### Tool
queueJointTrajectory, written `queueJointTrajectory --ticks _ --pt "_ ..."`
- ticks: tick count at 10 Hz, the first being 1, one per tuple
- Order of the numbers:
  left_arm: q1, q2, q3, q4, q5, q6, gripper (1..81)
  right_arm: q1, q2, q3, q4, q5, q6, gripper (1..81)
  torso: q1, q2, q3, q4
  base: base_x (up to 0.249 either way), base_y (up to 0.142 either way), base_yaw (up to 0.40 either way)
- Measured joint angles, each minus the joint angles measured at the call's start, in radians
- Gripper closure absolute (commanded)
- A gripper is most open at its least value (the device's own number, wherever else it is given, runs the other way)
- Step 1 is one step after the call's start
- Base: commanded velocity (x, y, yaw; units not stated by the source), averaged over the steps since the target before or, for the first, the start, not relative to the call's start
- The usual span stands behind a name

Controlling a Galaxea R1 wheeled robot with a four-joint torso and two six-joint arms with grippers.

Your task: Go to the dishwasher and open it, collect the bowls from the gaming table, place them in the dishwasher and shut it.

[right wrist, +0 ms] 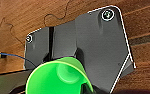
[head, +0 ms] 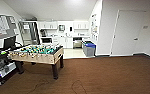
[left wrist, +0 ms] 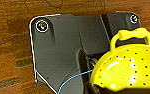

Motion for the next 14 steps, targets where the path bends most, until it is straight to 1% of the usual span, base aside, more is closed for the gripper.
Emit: queueJointTrajectory --ticks 14 --pt "-0.006 0.002 0.001 0.000 -0.001 0.000 81.1 0.002 0.006 0.000 -0.001 0.001 0.000 81.1 0.002 0.000 0.000 0.000 0.114 0.000 0.000"
